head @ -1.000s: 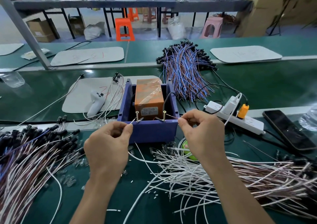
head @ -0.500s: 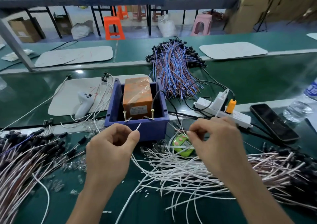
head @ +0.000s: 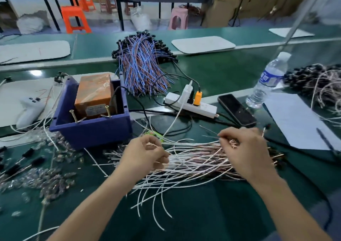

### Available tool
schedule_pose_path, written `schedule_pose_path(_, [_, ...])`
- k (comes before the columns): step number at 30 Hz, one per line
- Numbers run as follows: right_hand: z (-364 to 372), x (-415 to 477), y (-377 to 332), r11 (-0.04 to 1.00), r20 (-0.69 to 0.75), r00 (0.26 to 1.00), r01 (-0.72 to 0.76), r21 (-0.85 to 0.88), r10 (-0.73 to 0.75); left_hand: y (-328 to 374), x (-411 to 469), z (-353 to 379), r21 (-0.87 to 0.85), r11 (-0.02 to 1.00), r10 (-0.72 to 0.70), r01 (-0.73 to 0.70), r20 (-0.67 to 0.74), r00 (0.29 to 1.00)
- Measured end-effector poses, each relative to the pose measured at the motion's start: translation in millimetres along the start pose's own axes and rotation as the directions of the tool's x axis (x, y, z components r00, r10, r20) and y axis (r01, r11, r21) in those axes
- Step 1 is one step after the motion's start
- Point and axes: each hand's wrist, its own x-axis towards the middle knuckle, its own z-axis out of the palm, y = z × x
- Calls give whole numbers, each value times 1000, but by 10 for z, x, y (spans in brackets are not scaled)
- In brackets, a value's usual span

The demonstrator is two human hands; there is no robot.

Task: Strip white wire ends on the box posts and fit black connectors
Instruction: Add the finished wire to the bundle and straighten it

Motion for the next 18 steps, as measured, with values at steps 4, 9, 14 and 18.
schedule_pose_path(4, [335, -224, 137, 987, 65, 997, -41, 155, 31, -91, 16, -44, -76, 997, -1, -2, -49, 999])
schedule_pose_path(9, [500, -288, 128, 969, 126, 990, -85, 232, 56, -176, -61, -189, 236, 971, 69, -26, -177, 982])
schedule_pose_path(14, [255, -235, 140, 975, 231, 973, -35, 219, -17, -33, -213, -218, 901, 429, 501, -62, -180, 846])
schedule_pose_path(18, [-54, -29, 293, 990, 577, 817, -59, 128, -26, 118, -89, 67, 777, 380, 490, -501, 290, 822])
